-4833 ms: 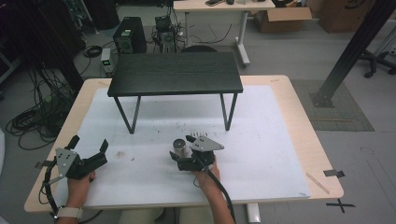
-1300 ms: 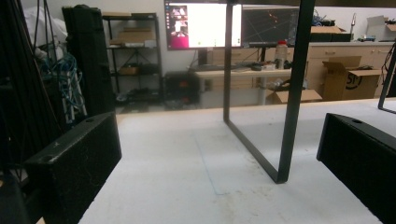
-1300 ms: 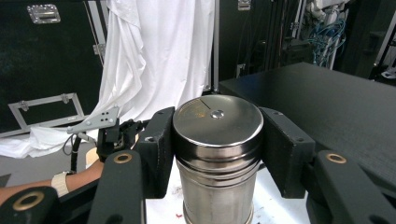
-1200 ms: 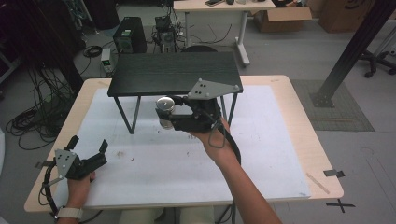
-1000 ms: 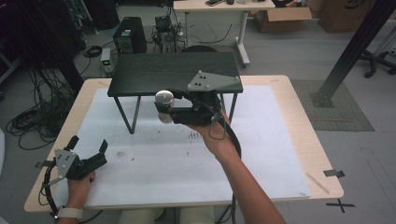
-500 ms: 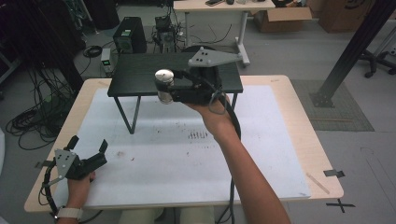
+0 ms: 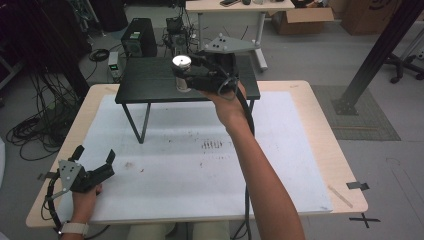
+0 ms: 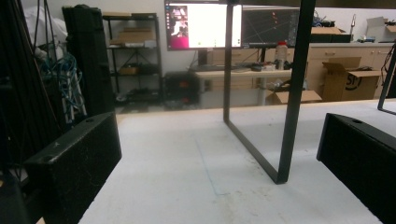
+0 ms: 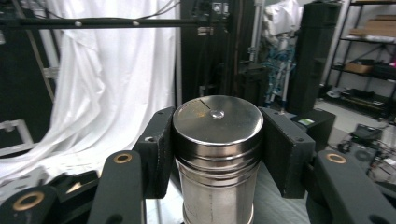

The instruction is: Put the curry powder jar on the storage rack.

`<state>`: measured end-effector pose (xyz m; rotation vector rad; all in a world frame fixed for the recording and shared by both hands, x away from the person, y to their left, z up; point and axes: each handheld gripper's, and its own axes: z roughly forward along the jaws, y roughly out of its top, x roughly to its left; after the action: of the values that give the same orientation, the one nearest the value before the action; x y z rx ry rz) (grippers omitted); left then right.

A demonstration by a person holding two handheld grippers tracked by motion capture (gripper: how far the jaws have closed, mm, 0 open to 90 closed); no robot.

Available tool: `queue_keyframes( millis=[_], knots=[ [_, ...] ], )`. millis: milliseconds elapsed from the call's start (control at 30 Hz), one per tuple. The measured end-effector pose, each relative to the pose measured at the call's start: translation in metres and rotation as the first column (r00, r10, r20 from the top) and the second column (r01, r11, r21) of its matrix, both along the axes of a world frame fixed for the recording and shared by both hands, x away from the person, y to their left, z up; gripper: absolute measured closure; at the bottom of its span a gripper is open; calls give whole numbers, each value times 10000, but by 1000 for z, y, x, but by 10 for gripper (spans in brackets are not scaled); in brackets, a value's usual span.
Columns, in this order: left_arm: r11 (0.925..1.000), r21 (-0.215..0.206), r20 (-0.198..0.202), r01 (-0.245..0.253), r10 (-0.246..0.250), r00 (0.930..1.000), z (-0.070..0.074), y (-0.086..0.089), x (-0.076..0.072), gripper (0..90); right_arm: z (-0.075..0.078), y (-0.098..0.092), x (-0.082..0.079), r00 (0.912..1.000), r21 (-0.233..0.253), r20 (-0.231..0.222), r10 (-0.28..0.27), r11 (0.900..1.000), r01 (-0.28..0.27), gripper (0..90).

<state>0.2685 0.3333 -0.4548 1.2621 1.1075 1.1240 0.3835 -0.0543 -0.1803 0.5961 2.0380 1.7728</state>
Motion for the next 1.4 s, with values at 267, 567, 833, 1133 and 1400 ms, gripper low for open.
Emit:
queue_keyframes(
  millis=[267,567,833,1133,1400],
  knots=[
    [10000,-19,27,8,-8,10000,0,0,0,2,-6,2,25,9968,21,-4,-802,9968,802,488],
    [10000,-10,39,4,-4,10000,0,0,0,2,-18,5,58,9804,-25,-418,-1926,9813,1927,488],
    [10000,-17,48,3,-3,10000,0,0,-1,2,-32,10,77,9682,-160,-1076,-2258,9741,2254,487],
    [10000,-54,67,5,-5,10000,0,0,-1,2,-40,18,84,9640,-444,-1369,-2279,9736,2239,486],
    [10000,-47,94,6,-6,10000,0,0,-1,2,-45,22,87,9620,-604,-1552,-2248,9741,2179,486]
  ],
)
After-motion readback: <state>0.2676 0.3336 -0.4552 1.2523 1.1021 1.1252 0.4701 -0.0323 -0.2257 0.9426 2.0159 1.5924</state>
